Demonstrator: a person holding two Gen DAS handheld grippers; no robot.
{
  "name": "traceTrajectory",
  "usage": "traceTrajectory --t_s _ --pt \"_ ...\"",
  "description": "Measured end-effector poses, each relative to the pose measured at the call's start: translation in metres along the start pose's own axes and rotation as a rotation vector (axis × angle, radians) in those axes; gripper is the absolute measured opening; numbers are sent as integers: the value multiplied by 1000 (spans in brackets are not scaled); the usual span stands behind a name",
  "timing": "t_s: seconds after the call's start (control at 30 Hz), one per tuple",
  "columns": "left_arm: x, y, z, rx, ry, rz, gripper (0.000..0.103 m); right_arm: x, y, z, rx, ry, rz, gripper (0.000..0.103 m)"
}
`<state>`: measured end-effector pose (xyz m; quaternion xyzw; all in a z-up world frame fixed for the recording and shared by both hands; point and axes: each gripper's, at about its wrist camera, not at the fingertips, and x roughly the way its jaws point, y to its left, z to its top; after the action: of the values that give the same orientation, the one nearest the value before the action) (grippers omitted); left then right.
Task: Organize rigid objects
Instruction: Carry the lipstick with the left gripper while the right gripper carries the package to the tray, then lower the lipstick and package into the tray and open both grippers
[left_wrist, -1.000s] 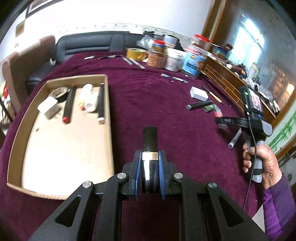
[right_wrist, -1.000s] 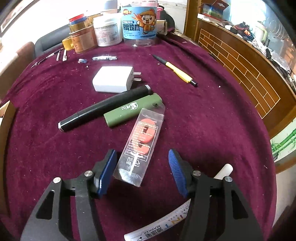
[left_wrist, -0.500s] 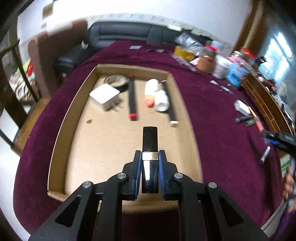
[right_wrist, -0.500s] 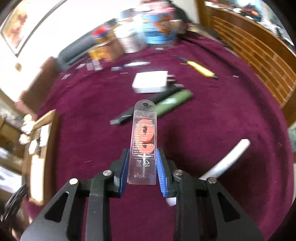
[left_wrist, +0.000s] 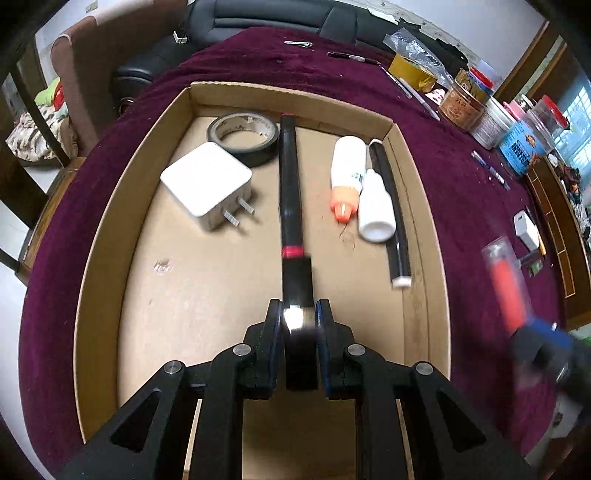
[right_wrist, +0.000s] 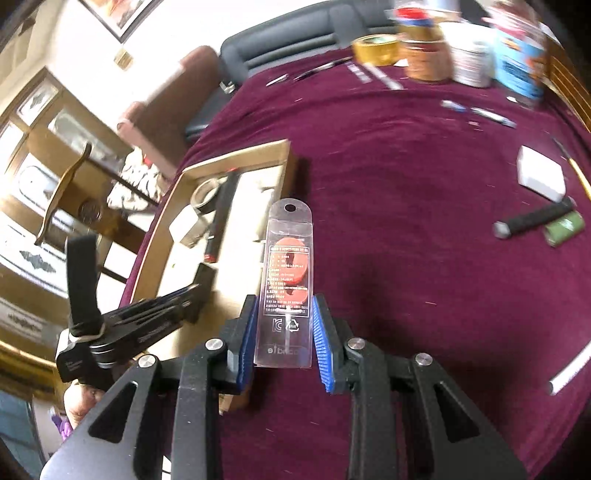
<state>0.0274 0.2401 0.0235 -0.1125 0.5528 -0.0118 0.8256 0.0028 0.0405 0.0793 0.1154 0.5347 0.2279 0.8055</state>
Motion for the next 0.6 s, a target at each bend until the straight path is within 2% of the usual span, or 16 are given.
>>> traceTrajectory --t_s 0.13,0.2,0.37,0.6 --pt "-2 8 3 -48 9 -85 17 25 31 4 -48 42 -7 26" --pt "-14 16 -4 -64 -16 -121 21 35 42 5 -76 52 -31 26" --pt "-51 40 -21 -110 -132 -141 39 52 53 6 -112 72 -81 26" --pt "-84 70 -39 -184 -263 -104 44 70 62 4 -143 94 -152 26"
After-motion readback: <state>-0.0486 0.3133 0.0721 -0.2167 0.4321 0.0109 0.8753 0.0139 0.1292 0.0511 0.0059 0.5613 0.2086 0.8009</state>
